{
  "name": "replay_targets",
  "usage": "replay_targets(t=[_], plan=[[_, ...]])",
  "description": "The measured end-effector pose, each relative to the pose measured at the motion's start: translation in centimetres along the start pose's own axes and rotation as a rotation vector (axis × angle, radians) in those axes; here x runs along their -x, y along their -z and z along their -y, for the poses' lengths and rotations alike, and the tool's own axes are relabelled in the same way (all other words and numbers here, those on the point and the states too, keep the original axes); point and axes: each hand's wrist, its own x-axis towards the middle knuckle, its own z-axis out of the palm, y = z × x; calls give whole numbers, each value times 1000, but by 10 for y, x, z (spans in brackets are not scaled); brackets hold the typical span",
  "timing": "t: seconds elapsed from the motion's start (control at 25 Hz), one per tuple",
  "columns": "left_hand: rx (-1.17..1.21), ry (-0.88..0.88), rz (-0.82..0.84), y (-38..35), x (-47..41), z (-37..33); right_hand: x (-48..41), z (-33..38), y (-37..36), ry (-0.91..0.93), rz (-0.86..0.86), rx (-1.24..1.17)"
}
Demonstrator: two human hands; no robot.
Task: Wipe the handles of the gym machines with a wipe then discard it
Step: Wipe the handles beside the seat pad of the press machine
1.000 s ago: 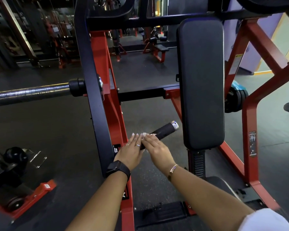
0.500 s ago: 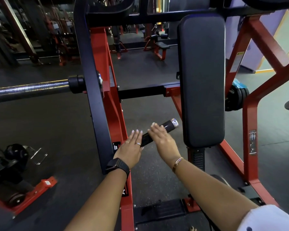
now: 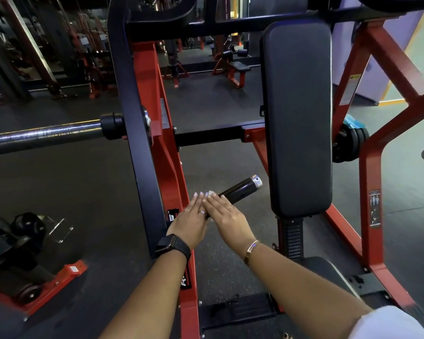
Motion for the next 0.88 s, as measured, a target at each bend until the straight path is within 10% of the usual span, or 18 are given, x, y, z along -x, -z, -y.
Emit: replay_targets(t=[0.36,0.6,0.76,0.88], plan=[[-14,21,24,1,0,0,15,-69,33,-252,-67,134],[-5,35,42,4,1,-3,30,-59,27,-42,41,176],[5,48,11,6,-1,-9,14,-79,41,-380,-57,144],[7,55,-31,6,-7,-27,10,-64,31,-209,11,108]])
